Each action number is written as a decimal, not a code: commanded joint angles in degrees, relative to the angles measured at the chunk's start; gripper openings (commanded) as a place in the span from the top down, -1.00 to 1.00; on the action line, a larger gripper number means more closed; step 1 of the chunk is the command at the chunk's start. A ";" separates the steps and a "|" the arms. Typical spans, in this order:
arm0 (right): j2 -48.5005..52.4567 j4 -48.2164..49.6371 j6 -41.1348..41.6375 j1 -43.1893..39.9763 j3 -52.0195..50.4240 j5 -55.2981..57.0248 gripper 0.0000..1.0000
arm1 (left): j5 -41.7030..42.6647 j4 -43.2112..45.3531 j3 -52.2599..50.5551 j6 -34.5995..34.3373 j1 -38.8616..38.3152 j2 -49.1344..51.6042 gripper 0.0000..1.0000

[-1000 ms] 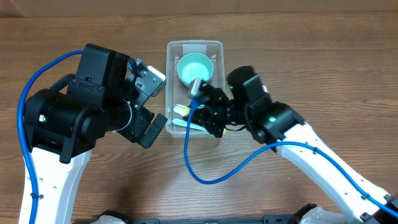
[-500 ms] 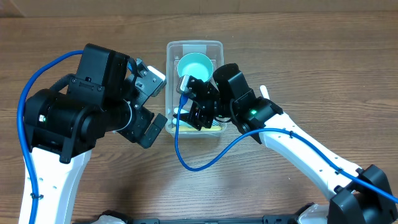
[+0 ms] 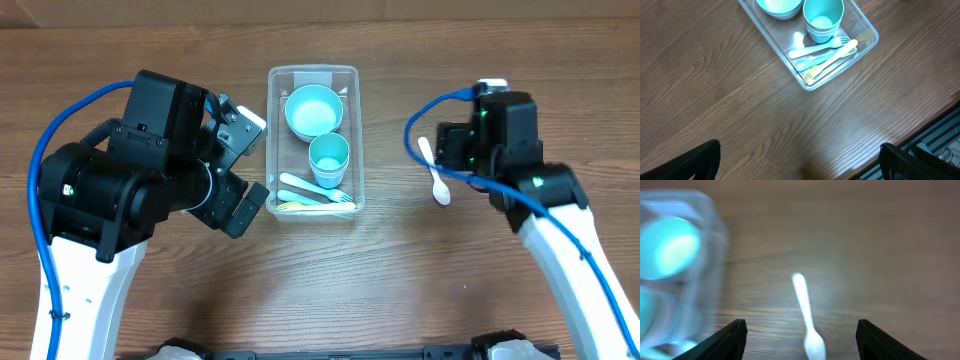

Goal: Pack container
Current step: 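Lower the yellow fork into the container and release it, then move the right gripper to the white spoon and grasp it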

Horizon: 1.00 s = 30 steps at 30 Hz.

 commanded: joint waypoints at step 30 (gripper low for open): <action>28.72 9.29 -8.07 -5.95 -5.35 -7.78 -0.13 | 0.59 0.09 0.09 1.60 0.35 0.20 -1.00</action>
